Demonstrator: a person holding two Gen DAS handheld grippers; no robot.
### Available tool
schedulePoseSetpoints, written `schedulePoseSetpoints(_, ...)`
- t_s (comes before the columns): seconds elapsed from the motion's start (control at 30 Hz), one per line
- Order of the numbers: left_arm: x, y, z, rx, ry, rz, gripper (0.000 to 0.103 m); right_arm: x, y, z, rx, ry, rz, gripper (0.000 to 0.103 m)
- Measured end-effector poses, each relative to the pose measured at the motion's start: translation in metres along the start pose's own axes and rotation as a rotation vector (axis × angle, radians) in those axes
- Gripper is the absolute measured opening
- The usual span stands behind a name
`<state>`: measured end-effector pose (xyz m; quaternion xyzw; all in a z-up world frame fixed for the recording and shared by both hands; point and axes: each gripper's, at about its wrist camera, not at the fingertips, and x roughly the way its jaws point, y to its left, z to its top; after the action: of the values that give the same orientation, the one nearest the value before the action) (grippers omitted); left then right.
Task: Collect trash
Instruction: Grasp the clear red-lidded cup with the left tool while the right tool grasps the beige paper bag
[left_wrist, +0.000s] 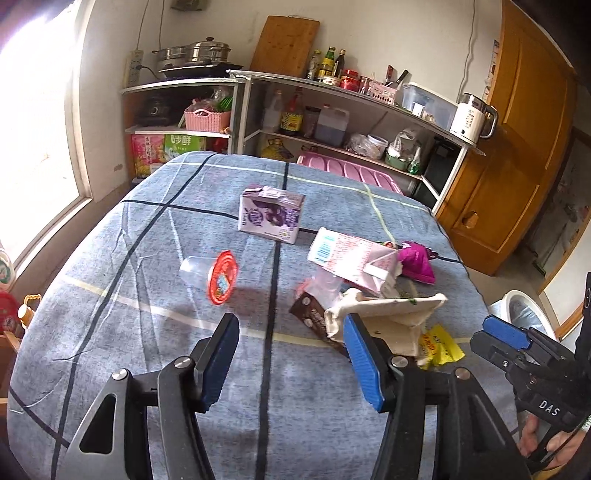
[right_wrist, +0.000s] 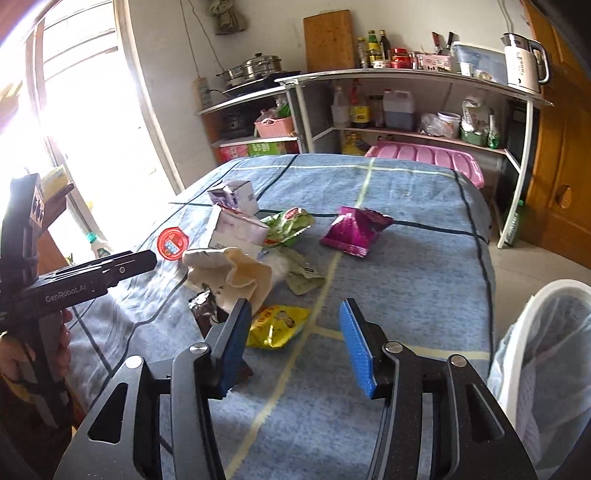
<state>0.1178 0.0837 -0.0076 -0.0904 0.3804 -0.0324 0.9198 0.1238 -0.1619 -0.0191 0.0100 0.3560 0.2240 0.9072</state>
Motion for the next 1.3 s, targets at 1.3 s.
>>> schedulePoseSetpoints(1.3, 0.089, 0.069, 0.033, -0.091, 0.100, -0.010, 0.047, 0.066, 0.019, 0.017, -0.002, 0.081, 0.114, 0.039)
